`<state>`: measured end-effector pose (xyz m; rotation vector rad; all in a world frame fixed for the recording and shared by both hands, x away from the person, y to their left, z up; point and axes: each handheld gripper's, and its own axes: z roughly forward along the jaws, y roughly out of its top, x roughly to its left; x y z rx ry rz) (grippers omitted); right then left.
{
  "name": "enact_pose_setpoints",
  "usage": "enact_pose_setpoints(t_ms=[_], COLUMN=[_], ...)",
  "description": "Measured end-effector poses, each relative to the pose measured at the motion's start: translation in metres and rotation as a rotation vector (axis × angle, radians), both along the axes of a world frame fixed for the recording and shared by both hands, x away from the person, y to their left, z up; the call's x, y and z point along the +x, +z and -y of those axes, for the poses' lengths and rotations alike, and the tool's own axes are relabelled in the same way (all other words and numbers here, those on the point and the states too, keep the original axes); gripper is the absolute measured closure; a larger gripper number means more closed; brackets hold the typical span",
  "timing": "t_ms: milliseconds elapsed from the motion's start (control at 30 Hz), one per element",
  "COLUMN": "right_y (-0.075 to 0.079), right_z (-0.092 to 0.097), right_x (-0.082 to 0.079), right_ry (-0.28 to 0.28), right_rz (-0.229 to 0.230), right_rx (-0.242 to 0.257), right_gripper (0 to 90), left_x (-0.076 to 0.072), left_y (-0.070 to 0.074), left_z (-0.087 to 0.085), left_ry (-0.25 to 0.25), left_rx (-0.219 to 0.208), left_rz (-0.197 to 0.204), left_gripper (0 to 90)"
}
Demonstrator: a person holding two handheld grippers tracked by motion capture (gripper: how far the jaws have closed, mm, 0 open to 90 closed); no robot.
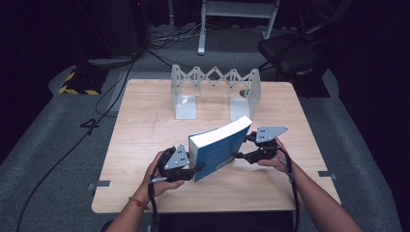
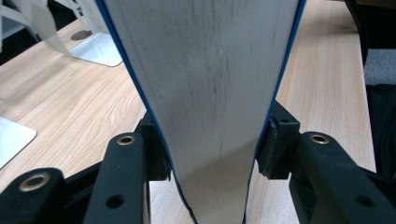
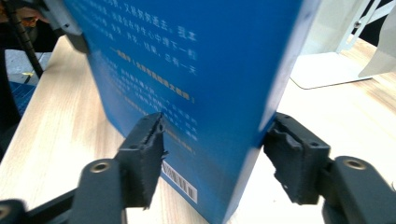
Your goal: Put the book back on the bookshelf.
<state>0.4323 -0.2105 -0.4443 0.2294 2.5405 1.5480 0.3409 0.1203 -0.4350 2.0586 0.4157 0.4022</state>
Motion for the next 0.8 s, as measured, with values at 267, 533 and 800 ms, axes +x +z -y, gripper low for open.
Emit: enact_pose_setpoints(t_ms=[267, 533, 800], right_y=[0.005, 0.006, 0.001], right_z=[0.014, 0.017, -0.006], right_x=[-0.018, -0.027, -0.025], right_ry=[0.06, 0.082, 0.074], right_rz=[0.018, 0.004, 0.007], right_rx=[-0.039, -0.041, -0.015], right_gripper=[55.4, 57.6, 49.6], left_x=[0.002, 0.003, -0.001], left_y=[0.002, 0.002, 0.003], left_z=[-0.007, -0.008, -0.006], left_ry=[0.049, 0.068, 0.07], left_rx=[-0.012, -0.012, 0.023], left_rz=[0.009, 0.015, 0.044], left_gripper=[43.6, 41.1, 43.7])
